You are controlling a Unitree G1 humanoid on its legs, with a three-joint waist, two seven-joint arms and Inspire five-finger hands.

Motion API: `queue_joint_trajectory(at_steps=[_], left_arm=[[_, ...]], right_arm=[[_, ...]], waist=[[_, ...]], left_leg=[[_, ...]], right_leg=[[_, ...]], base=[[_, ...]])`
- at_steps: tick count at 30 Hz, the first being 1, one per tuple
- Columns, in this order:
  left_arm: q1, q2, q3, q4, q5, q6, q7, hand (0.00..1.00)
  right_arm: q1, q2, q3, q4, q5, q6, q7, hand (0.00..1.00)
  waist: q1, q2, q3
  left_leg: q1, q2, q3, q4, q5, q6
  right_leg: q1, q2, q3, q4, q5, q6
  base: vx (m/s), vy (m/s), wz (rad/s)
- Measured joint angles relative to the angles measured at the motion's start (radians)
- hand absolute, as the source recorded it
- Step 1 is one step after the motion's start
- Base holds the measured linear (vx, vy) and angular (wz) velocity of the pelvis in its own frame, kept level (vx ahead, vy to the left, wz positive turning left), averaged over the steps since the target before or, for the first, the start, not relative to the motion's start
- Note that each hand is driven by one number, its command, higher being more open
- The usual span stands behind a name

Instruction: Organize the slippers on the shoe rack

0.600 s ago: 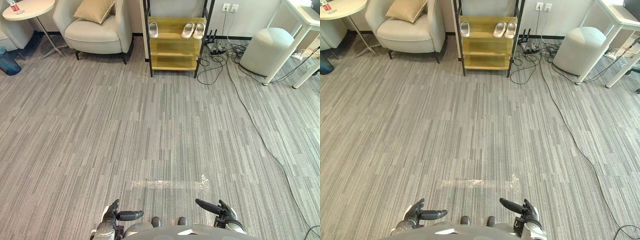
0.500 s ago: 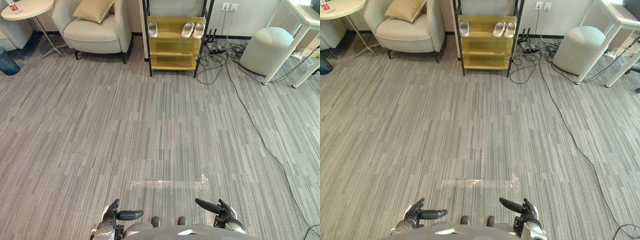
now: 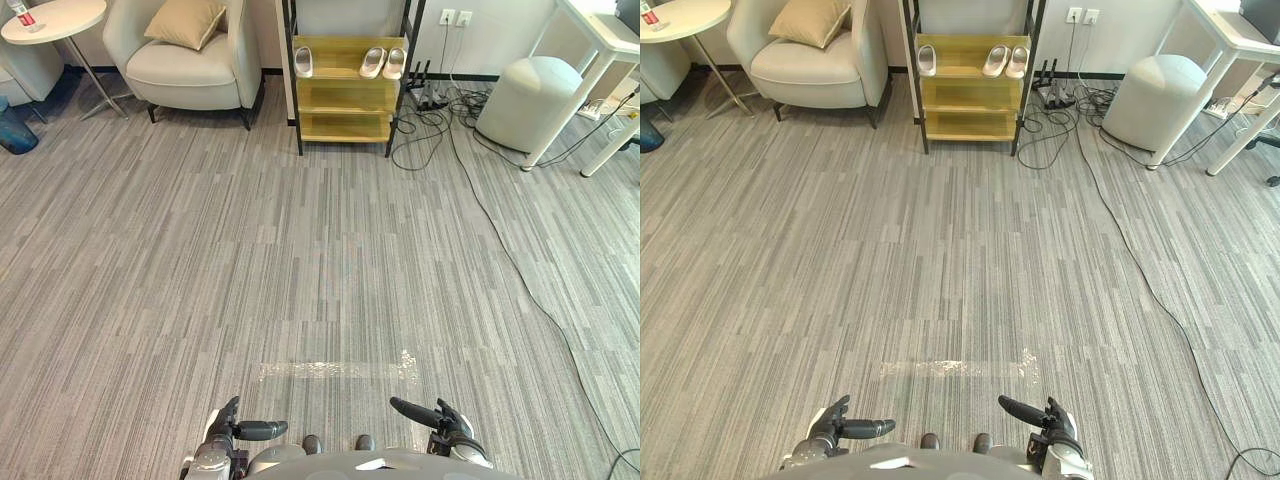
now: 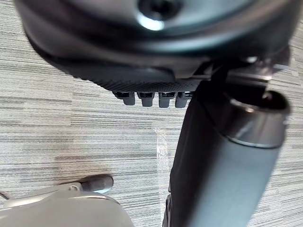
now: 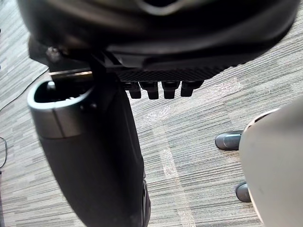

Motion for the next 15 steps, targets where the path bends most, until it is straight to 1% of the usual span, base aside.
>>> queue_joint_trajectory(at_steps=[11, 12, 13, 14, 15], left_arm=[[0.000, 0.001, 0.002, 0.009, -0.001, 0.000, 0.000, 1.00], [0.000, 0.001, 0.002, 0.009, -0.001, 0.000, 0.000, 1.00], [0.000, 0.001, 0.004, 0.008, -0.002, 0.000, 0.000, 1.00], [0.001, 0.002, 0.009, 0.008, -0.003, 0.000, 0.000, 1.00], [0.002, 0.004, 0.009, 0.008, -0.003, 0.001, 0.000, 1.00]], right_arm=[[0.010, 0.000, 0.000, -0.001, 0.000, 0.003, 0.001, 1.00], [0.010, 0.000, 0.000, -0.001, 0.000, 0.003, 0.001, 1.00], [0.011, 0.000, 0.001, -0.002, 0.001, 0.004, 0.001, 1.00], [0.013, 0.000, 0.002, -0.002, 0.001, 0.005, 0.001, 1.00], [0.014, 0.000, 0.008, -0.002, 0.001, 0.006, 0.001, 1.00]], waist=[[0.008, -0.005, -0.016], [0.010, -0.005, -0.016], [0.015, -0.007, -0.016], [0.020, -0.009, -0.017], [0.022, -0.012, -0.020]], left_leg=[[-0.001, 0.000, 0.020, 0.000, -0.003, 0.001], [-0.002, 0.001, 0.023, 0.001, -0.006, 0.006], [-0.012, 0.004, 0.030, 0.023, -0.023, 0.020], [-0.024, 0.005, 0.035, 0.046, -0.037, 0.023], [-0.049, 0.008, 0.040, 0.090, -0.064, 0.033]], right_leg=[[-0.003, 0.001, 0.019, -0.008, 0.008, 0.000], [-0.004, 0.002, 0.021, -0.008, 0.008, 0.000], [-0.007, 0.004, 0.025, -0.008, 0.009, 0.000], [-0.009, 0.004, 0.029, -0.008, 0.009, 0.000], [-0.017, 0.004, 0.034, -0.008, 0.009, 0.000]], base=[[-0.03, -0.015, -0.05], [-0.03, -0.006, -0.09], [-0.03, 0.001, -0.12], [-0.03, 0.008, -0.15], [-0.01, 0.011, -0.15]])
